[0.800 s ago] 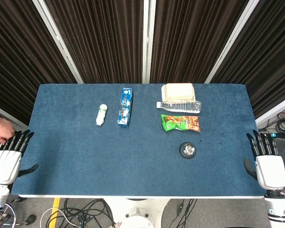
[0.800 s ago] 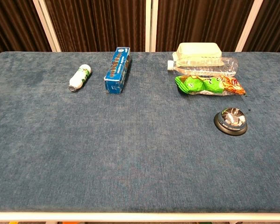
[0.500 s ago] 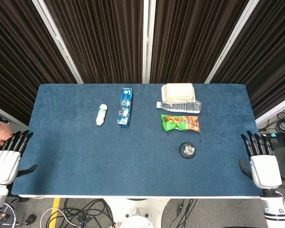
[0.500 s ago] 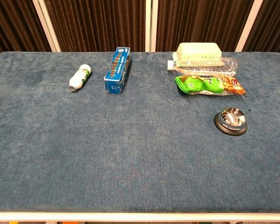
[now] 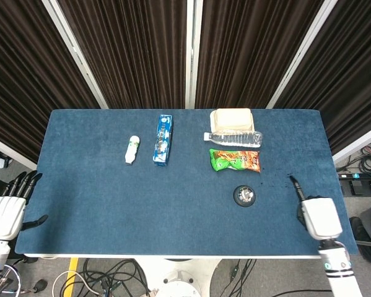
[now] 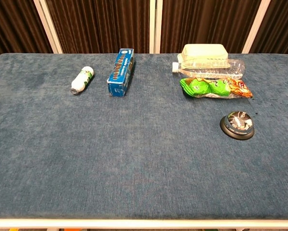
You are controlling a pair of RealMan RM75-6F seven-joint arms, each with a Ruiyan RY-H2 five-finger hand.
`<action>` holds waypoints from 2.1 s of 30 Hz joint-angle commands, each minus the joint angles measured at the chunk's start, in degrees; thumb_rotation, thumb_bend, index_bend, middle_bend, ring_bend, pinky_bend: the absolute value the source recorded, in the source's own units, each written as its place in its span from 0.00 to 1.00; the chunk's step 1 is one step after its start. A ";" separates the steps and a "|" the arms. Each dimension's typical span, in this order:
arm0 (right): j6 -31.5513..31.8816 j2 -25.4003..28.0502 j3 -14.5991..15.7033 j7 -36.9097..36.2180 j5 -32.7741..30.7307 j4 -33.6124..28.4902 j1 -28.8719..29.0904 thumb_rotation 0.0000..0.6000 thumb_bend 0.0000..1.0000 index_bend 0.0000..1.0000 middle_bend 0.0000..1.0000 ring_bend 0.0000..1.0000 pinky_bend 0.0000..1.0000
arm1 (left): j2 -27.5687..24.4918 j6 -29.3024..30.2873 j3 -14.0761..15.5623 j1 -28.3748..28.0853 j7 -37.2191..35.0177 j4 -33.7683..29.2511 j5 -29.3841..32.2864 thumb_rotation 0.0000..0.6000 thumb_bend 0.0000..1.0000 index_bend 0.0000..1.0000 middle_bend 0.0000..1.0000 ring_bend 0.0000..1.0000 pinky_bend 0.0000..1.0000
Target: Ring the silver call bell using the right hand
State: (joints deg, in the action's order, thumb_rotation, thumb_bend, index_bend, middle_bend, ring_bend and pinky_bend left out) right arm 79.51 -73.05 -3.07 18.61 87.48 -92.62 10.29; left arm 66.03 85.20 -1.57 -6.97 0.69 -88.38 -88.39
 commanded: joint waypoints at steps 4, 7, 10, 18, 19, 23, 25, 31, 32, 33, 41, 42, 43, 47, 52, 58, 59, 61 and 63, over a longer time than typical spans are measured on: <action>-8.26 -6.16 1.92 6.96 -0.66 2.26 4.24 1.00 1.00 0.03 0.92 0.92 0.88 | -0.54 0.50 -0.33 0.30 -0.64 0.25 0.46 1.00 0.02 0.07 0.05 0.00 0.15; -10.37 -8.68 2.20 9.92 -2.08 3.75 5.00 1.00 1.00 0.02 0.92 0.92 0.88 | -0.53 0.45 -0.31 0.38 -1.01 0.57 0.59 1.00 0.02 0.07 0.05 0.00 0.15; -11.91 -10.81 2.22 12.09 -3.76 5.30 5.51 1.00 1.00 0.01 0.92 0.92 0.88 | -0.44 0.18 -0.24 0.37 -1.40 1.00 0.72 1.00 0.02 0.07 0.05 0.00 0.15; -12.41 -13.00 1.65 14.83 -6.81 6.86 5.82 1.00 1.00 0.00 0.92 0.92 0.88 | -0.38 -0.22 -0.36 0.27 -2.26 1.90 1.06 1.00 0.02 0.07 0.05 0.00 0.15; -12.55 -13.08 1.69 14.98 -7.10 6.97 5.85 1.00 1.00 0.00 0.92 0.92 0.88 | -0.36 -0.27 -0.35 0.27 -2.29 1.97 1.07 1.00 0.02 0.07 0.05 0.00 0.15; -13.43 -13.32 1.70 15.28 -8.26 7.33 6.25 1.00 1.00 0.00 0.92 0.92 0.88 | -0.25 -0.47 -0.30 0.26 -2.38 2.23 1.19 1.00 0.02 0.07 0.05 0.00 0.15; -13.58 -13.51 1.63 15.17 -8.47 7.45 6.49 1.00 1.00 0.00 0.92 0.92 0.88 | -0.21 -0.56 -0.27 0.27 -2.49 2.34 1.23 1.00 0.02 0.07 0.05 0.00 0.15; -13.94 -13.76 1.48 15.40 -8.98 7.35 7.22 1.00 1.00 0.00 0.92 0.92 0.88 | -0.23 -0.76 -0.29 0.29 -2.73 2.61 1.46 1.00 0.02 0.07 0.05 0.00 0.15; -14.03 -13.84 1.52 15.49 -9.13 7.36 7.29 1.00 1.00 0.00 0.92 0.92 0.88 | -0.26 -0.71 -0.30 0.28 -2.76 2.57 1.40 1.00 0.02 0.07 0.05 0.00 0.15; -14.13 -13.93 1.56 15.63 -9.35 7.39 7.36 1.00 1.00 0.00 0.92 0.92 0.88 | -0.29 -0.67 -0.31 0.27 -2.78 2.52 1.35 1.00 0.02 0.07 0.05 0.00 0.15; -16.45 -15.03 2.27 17.17 -12.29 9.29 7.84 1.00 1.00 0.00 0.92 0.92 0.88 | -0.24 -0.76 -0.32 0.23 -3.01 2.69 1.36 1.00 0.02 0.07 0.05 0.00 0.15; -16.72 -15.17 2.31 17.37 -12.65 9.42 7.96 1.00 1.00 0.00 0.92 0.92 0.88 | -0.26 -0.71 -0.32 0.28 -3.10 2.74 1.38 1.00 0.02 0.07 0.05 0.00 0.15; -16.72 -15.23 2.35 17.41 -12.73 9.39 8.01 1.00 1.00 0.00 0.92 0.92 0.88 | -0.28 -0.66 -0.32 0.31 -3.14 2.77 1.38 1.00 0.02 0.07 0.05 0.00 0.15; -15.05 -14.72 2.36 16.94 -11.61 8.27 7.90 1.00 1.00 0.00 0.92 0.92 0.88 | -0.29 -0.48 -0.41 0.29 -3.13 2.70 1.26 1.00 0.02 0.07 0.05 0.00 0.15; -12.46 -13.15 2.00 15.90 -9.96 6.11 7.65 1.00 1.00 0.00 0.92 0.92 0.88 | -0.38 -0.29 -0.44 0.23 -2.89 2.34 0.98 1.00 0.02 0.07 0.05 0.00 0.15; -13.30 -13.13 2.26 15.70 -10.69 6.31 7.95 1.00 1.00 0.00 0.92 0.92 0.88 | -0.38 -0.55 -0.37 0.15 -2.65 2.25 1.02 1.00 0.02 0.07 0.05 0.00 0.15; -13.68 -13.32 2.41 15.81 -10.94 6.57 8.02 1.00 1.00 0.00 0.92 0.92 0.88 | -0.40 -0.57 -0.35 0.17 -2.67 2.28 1.03 1.00 0.02 0.07 0.05 0.00 0.15; -14.58 -13.83 2.80 16.28 -11.57 7.23 8.18 1.00 1.00 0.00 0.92 0.92 0.88 | -0.43 -0.57 -0.32 0.21 -2.73 2.35 1.05 1.00 0.02 0.07 0.05 0.00 0.15; -15.15 -14.30 3.14 16.86 -12.08 7.72 8.26 1.00 1.00 0.00 0.92 0.92 0.88 | -0.45 -0.52 -0.29 0.26 -2.86 2.42 1.04 1.00 0.02 0.07 0.05 0.00 0.15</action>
State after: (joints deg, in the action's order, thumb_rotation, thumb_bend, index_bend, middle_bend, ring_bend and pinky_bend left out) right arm 64.58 -87.15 -0.10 35.26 75.56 -85.07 18.47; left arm 65.59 84.67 -1.87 -6.72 -2.17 -85.96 -87.35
